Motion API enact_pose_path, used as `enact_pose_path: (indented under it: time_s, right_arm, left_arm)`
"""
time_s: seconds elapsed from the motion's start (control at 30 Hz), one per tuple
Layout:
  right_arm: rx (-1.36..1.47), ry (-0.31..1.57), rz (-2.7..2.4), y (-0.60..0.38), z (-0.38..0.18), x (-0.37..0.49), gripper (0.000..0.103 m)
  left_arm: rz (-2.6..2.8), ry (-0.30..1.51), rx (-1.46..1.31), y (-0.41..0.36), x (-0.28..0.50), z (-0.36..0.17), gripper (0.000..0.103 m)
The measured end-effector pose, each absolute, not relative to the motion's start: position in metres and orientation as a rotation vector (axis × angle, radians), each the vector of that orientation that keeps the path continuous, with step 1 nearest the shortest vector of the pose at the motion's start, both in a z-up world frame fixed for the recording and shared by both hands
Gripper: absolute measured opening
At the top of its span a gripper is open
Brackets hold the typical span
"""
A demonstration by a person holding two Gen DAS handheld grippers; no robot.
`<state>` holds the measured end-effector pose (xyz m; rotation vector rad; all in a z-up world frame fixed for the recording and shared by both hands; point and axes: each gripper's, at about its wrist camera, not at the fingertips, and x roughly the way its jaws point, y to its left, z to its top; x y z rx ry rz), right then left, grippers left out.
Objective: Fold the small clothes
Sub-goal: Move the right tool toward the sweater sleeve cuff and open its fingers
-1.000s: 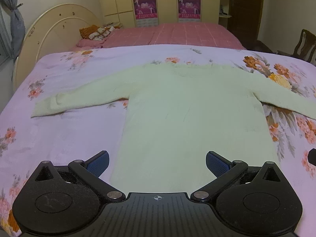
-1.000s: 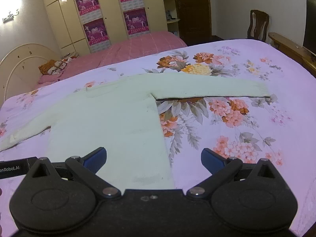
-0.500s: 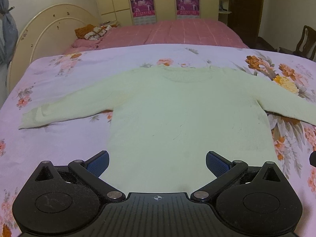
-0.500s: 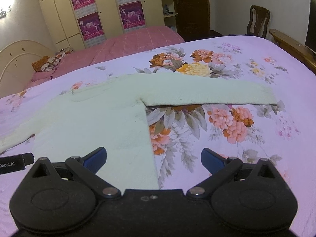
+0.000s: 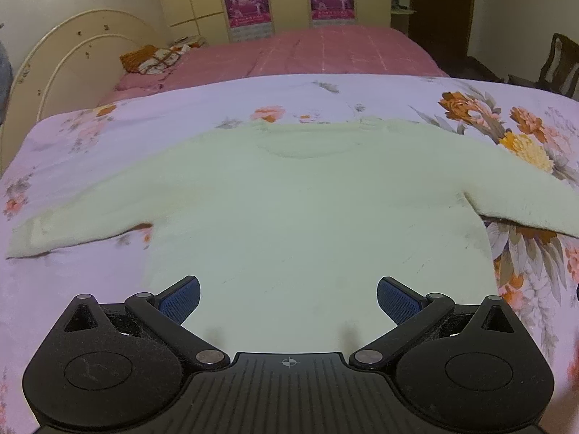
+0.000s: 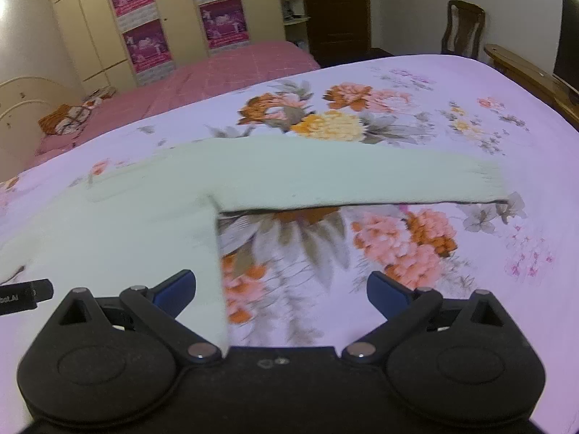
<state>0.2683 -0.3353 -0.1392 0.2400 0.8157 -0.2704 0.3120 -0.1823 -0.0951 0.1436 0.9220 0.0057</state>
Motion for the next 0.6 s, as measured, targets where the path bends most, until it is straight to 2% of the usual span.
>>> enact_pose_path:
  time_s: [0.6]
  right_arm:
    - [0.291, 0.818, -0.441, -0.437, -0.182, 0.309, 0.099]
  left_arm:
    - [-0.036, 0.95, 0.188, -0.242, 0.376, -0.142, 0.103]
